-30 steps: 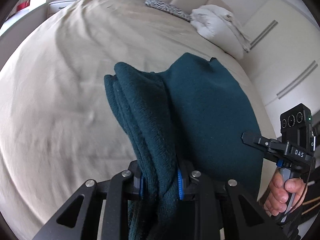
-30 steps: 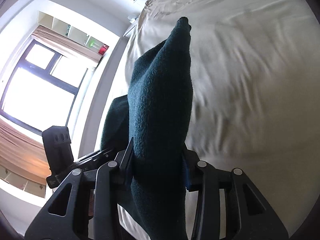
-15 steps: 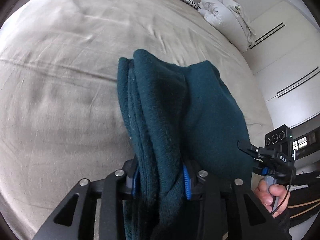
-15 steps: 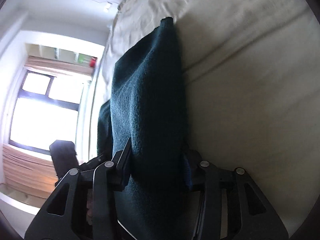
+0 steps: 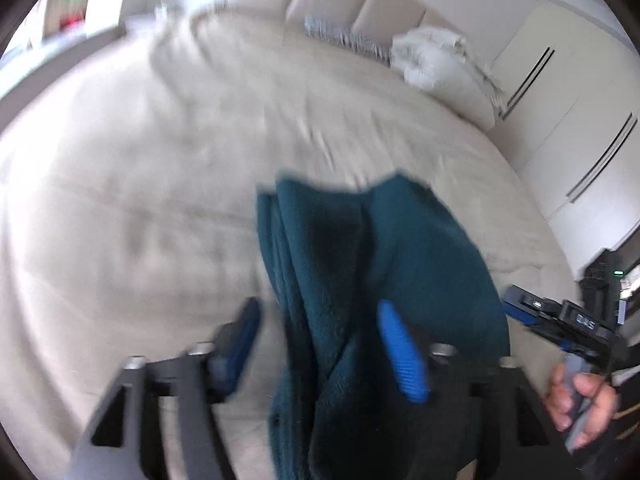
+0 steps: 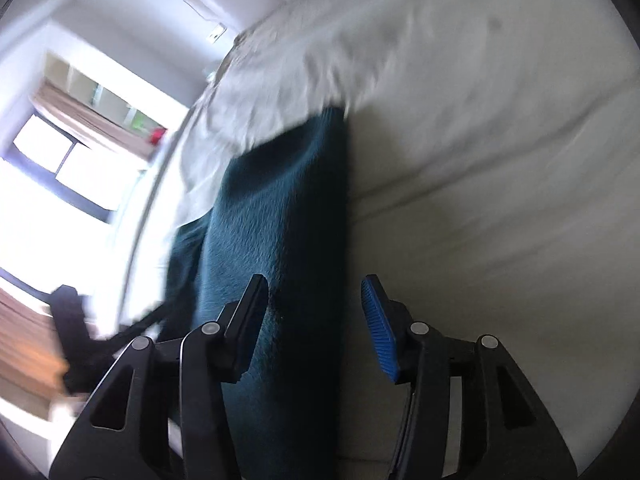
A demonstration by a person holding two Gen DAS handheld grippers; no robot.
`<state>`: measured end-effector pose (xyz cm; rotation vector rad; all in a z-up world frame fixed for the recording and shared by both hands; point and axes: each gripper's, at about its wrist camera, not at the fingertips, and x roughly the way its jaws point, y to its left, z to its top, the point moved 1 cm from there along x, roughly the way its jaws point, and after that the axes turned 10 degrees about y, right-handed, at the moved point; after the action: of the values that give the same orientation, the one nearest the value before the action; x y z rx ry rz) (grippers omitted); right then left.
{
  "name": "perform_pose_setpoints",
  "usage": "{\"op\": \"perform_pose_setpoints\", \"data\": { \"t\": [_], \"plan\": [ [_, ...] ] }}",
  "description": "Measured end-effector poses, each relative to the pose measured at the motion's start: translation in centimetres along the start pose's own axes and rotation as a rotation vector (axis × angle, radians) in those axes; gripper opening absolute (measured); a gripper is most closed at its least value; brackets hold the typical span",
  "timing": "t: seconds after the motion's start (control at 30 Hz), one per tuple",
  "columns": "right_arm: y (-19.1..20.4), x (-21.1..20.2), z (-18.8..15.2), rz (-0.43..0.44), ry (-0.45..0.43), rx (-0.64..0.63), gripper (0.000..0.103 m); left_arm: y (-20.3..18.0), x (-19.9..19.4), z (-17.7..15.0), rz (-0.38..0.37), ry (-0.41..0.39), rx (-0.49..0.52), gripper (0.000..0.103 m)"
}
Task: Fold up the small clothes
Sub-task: 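Release the sweater and pull both grippers back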
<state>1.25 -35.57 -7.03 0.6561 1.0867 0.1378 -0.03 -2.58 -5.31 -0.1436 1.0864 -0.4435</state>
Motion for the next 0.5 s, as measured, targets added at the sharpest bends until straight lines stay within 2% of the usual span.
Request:
{"op": "perform_pose_setpoints", "data": {
  "t": [0.03, 0.1, 0.17, 0.23, 0.27, 0.33, 0.4, 0.43, 0.5],
  "plan": [
    [1.0, -1.2, -0.3, -0.070, -0.040, -0.033, 0.048, -0.4, -1.2, 0.0, 0.027, -0.049, 0.019, 0.092],
    [3.2, -3.5, -0.9, -0.180, -0.111, -0.098, 0.050, -1.9, -4.3, -0.3, 0.098, -0.171, 0.071, 0.103],
    [5.7, -5.8, -1.7, -0.274, -0.190, -0.165, 0.061, -3.6, -7.0, -0.5, 0.186, -0.261, 0.118, 0.103],
    [8.5, -8.2, -2.7, -0.339, -0.288, -0.227, 0.084, -4.8, -8.9, -0.6, 0.245, -0.307, 0.136, 0.103],
    [9.6, -9.4, -3.0, -0.354, -0.324, -0.240, 0.088, -5.4, -10.3, -0.8, 0.280, -0.327, 0.126, 0.103],
    [11.7, -11.9, -3.7, -0.379, -0.412, -0.258, 0.100, -6.0, -12.4, -1.2, 0.261, -0.344, 0.113, 0.103],
    [13.9, -14.3, -4.2, -0.429, -0.512, -0.258, 0.102, -6.1, -14.5, -1.5, 0.209, -0.373, 0.089, 0.103],
    [14.5, -15.2, -4.5, -0.442, -0.528, -0.260, 0.102, -6.0, -15.2, -1.5, 0.189, -0.385, 0.073, 0.103],
    [15.8, -16.6, -4.3, -0.416, -0.479, -0.267, 0.102, -6.1, -16.9, -1.5, 0.182, -0.378, 0.040, 0.103]
  ]
}}
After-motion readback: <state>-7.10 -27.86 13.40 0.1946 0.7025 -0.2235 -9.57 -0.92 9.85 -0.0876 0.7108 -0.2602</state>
